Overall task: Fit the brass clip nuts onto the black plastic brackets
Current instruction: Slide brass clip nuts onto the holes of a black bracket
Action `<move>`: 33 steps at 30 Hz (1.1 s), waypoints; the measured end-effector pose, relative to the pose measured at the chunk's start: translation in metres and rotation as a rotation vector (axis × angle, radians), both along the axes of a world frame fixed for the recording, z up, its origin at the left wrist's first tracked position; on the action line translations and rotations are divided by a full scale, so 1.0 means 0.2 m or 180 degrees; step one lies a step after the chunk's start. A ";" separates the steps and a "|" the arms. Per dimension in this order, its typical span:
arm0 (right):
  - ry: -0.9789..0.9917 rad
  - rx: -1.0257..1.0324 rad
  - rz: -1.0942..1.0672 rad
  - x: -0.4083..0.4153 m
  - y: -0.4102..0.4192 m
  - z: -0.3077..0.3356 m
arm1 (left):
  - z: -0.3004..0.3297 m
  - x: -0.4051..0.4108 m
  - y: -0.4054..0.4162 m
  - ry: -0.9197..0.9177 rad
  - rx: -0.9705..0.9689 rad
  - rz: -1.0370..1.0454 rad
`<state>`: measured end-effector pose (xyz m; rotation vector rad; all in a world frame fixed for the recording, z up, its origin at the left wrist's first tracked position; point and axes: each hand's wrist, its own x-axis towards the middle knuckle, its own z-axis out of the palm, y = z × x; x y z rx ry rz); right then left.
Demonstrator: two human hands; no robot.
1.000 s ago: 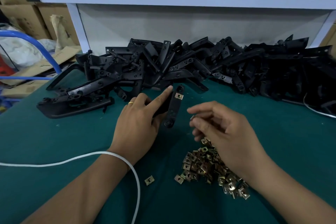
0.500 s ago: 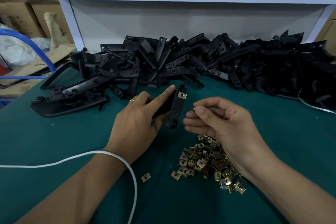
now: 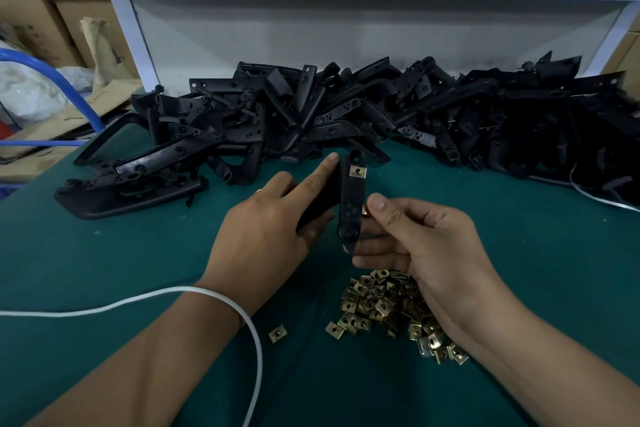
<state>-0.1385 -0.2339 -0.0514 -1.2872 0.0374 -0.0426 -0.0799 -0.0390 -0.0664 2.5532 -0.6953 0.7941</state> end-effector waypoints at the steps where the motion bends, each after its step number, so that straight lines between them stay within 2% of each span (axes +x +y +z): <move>1: -0.0009 -0.0012 -0.0006 0.00 0.00 0.00 | 0.00 0.00 0.00 -0.0022 0.0017 0.0020; 8: -0.0128 -0.0432 -0.0090 -0.01 0.00 0.02 | -0.01 -0.01 -0.01 -0.0027 0.0066 0.0081; 16: -0.0244 -0.0614 -0.0145 -0.04 0.00 0.05 | 0.00 -0.06 -0.04 -0.0056 0.0363 -0.0071; 21: -0.0312 -0.0455 -0.0143 -0.06 0.02 0.07 | 0.01 -0.06 -0.03 -0.0198 0.0403 -0.0051; 27: 0.0069 0.0180 0.0654 -0.06 0.03 0.06 | -0.02 -0.04 -0.02 0.0047 -0.0133 -0.0609; 33: 0.0199 0.0560 0.1430 -0.03 0.01 0.04 | -0.03 0.01 0.03 0.0094 -0.0504 -0.0729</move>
